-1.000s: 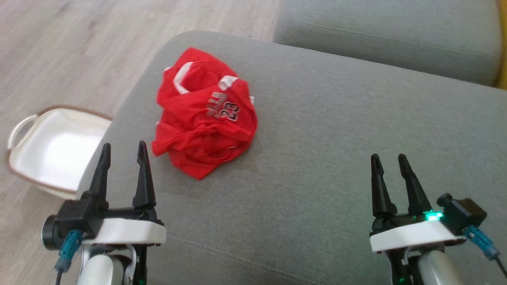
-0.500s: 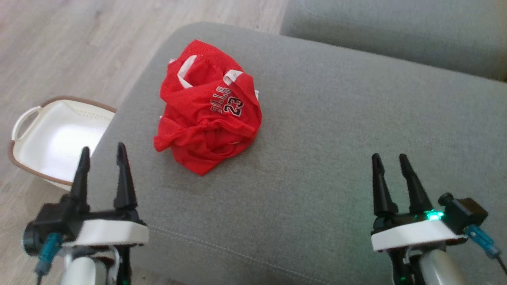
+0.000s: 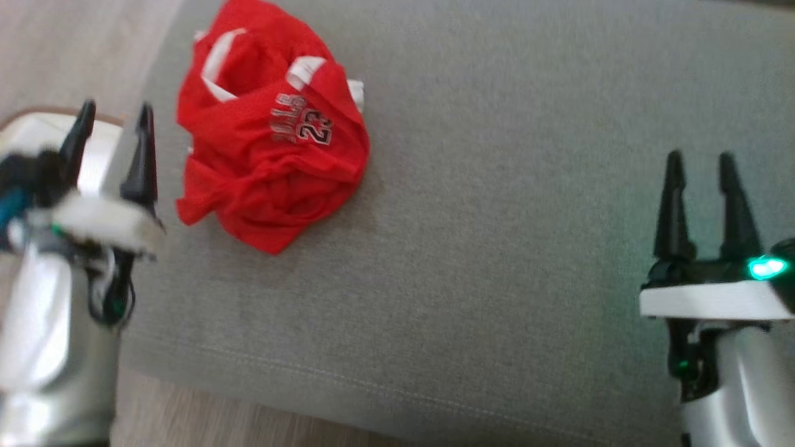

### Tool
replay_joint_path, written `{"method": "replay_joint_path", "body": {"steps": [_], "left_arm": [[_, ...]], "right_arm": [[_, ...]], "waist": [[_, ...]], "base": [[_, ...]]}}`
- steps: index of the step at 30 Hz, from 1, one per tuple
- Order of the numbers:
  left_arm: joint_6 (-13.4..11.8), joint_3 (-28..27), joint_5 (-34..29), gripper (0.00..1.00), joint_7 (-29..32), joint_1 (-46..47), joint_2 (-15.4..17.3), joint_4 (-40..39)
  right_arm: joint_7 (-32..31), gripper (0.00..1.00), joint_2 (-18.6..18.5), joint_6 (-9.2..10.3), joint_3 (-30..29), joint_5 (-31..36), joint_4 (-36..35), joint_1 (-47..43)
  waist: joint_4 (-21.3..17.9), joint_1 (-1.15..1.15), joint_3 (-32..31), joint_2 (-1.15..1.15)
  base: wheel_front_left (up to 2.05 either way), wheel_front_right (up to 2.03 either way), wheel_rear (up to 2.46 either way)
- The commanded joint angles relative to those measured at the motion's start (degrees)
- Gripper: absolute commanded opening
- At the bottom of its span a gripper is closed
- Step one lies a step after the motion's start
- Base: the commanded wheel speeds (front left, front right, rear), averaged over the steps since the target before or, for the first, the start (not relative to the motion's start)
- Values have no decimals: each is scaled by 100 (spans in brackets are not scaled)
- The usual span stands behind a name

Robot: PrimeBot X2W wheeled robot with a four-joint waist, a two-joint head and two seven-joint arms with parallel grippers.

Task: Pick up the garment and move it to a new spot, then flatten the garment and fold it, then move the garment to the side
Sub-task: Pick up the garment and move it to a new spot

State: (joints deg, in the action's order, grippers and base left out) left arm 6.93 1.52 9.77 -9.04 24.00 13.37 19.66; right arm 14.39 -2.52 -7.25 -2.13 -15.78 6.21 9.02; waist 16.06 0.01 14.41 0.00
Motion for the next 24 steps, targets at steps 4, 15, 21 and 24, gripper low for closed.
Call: {"method": "replay_joint_path", "body": {"steps": [4,15,21,24], "left_arm": [[51,451,483,100,804,1040,696,598],[55,1912,1874,100,1537,2103,1634,1511],[55,2403,2393,0,1595,2406,1772,1959],[55,2541,2575,0,1445,2504,1816,2112]], "right_arm": [[61,100,-36,-24,15,196,-497,320],[29,100,-36,-24,121,224,-966,398],[33,100,-36,-24,134,218,-994,398],[37,100,-36,-24,115,204,-963,385]], "waist": [[-275,-1,600,0],[-617,-1,1063,0],[-720,-1,1144,0],[-750,-1,1104,0]], "base": [[0,0,0],[0,0,0],[0,0,0],[0,0,0]]}}
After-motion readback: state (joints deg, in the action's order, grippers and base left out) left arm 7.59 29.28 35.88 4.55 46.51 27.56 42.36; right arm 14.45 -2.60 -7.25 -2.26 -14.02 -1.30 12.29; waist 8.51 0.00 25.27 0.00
